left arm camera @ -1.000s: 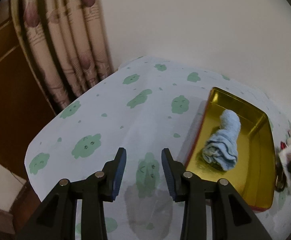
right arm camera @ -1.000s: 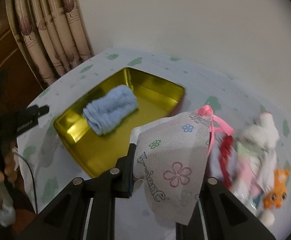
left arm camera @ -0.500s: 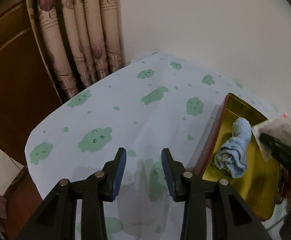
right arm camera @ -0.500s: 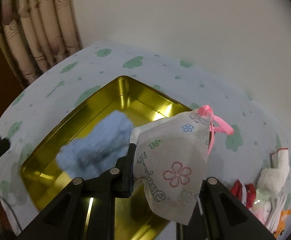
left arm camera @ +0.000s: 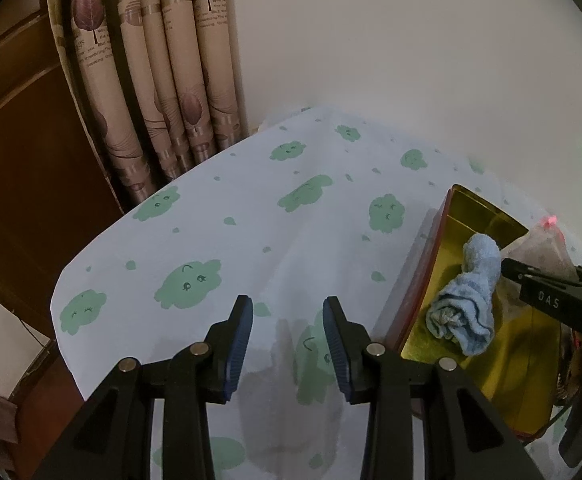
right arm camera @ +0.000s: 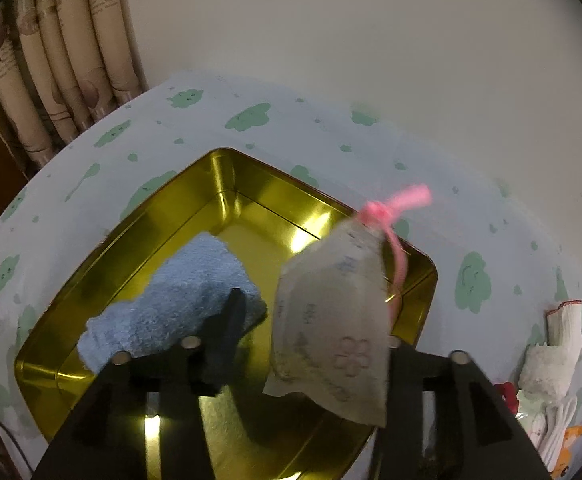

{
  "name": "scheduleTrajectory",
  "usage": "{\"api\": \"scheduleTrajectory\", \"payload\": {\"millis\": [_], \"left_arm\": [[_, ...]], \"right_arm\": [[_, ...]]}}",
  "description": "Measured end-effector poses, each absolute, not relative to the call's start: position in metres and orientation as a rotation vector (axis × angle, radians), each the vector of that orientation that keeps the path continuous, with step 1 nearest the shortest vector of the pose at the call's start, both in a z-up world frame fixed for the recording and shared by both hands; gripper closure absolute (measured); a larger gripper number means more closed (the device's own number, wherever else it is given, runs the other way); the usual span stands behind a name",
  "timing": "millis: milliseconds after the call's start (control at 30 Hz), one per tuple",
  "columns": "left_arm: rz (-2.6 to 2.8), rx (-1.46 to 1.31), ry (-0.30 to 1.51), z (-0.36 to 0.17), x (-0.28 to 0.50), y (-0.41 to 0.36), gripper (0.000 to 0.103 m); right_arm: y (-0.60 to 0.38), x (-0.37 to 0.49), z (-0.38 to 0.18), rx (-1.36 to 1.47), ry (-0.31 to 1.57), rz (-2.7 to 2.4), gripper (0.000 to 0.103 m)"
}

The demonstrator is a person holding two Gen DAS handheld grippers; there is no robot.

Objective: Organize soft objects
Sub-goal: 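Carry the sachet bag into the tin beside the sock and open the right gripper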

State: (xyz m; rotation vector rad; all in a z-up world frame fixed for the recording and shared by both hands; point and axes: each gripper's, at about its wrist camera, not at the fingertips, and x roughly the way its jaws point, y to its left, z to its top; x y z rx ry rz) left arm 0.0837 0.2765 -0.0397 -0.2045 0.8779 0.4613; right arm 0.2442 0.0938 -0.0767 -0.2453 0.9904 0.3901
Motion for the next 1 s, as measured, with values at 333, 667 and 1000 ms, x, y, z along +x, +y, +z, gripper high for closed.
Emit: {"api": "scheduleTrajectory", "payload": {"millis": [333,667,1000], "left_arm": [[0.452,-0.195,0.887,-0.04,0.087,0.274,0.066],[0.453,-0.177,0.884,-0.04,0.087,0.271,0.066],[0.453,-0.155,0.887,-0.039,0.086,0.268,0.066]], "right_arm": [[0.094,0.227,-0.051,-0.273,0.935,0.414,0.036],[0.076,0.211,-0.011,-0.207,0.877,0.456,0.024],[-0.002,0.167,-0.019,-0.143,0.894,0.376,0.024]]}}
